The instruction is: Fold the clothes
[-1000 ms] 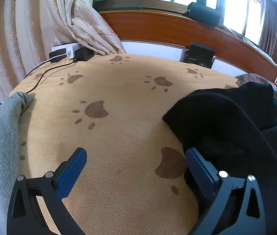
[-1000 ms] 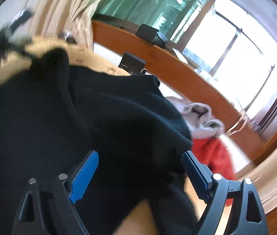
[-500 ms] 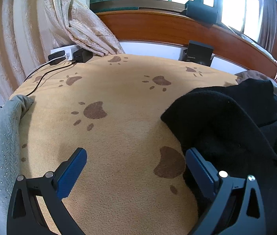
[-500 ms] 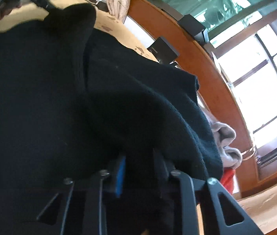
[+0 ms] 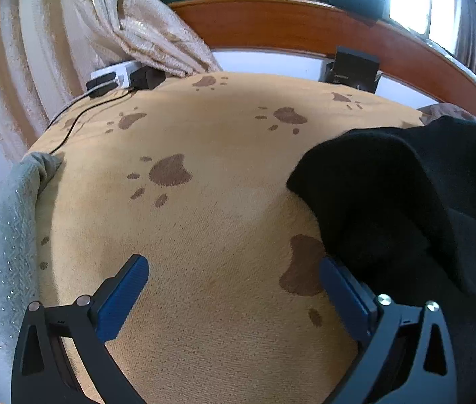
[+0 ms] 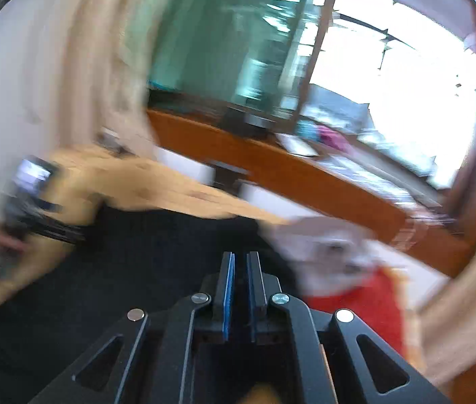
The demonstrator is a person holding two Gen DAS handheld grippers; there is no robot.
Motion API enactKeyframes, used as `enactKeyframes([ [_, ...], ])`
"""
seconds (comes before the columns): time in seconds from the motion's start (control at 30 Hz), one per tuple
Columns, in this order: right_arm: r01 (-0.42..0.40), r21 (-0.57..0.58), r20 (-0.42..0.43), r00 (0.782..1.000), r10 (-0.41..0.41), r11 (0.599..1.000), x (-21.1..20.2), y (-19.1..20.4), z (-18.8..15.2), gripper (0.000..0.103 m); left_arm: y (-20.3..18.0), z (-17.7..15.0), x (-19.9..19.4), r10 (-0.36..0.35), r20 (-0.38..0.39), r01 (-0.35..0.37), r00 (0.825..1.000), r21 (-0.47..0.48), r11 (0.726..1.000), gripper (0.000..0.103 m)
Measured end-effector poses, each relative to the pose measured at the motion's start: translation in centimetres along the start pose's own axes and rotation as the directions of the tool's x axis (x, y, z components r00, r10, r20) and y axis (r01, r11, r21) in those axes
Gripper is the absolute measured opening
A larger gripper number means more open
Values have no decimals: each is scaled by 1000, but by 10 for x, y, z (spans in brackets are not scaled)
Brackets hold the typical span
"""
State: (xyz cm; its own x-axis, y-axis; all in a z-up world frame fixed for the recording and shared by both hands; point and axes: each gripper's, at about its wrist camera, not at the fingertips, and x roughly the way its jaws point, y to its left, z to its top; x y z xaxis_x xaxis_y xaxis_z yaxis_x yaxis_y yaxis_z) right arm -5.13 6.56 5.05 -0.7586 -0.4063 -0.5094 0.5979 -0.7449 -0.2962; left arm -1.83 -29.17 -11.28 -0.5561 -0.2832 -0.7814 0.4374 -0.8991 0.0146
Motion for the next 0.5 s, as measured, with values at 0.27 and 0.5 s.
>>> enactKeyframes([
  [0.27,-95,111,-110,988,107,989,25,-7,-74,10,13,-1,1,-5,4,5,1000,-52,999,102],
  [0.5,-188,71,-134,971,196,980,-13,39,-113,38,7,0,-9,-16,61,17,998,-15,1000,102],
])
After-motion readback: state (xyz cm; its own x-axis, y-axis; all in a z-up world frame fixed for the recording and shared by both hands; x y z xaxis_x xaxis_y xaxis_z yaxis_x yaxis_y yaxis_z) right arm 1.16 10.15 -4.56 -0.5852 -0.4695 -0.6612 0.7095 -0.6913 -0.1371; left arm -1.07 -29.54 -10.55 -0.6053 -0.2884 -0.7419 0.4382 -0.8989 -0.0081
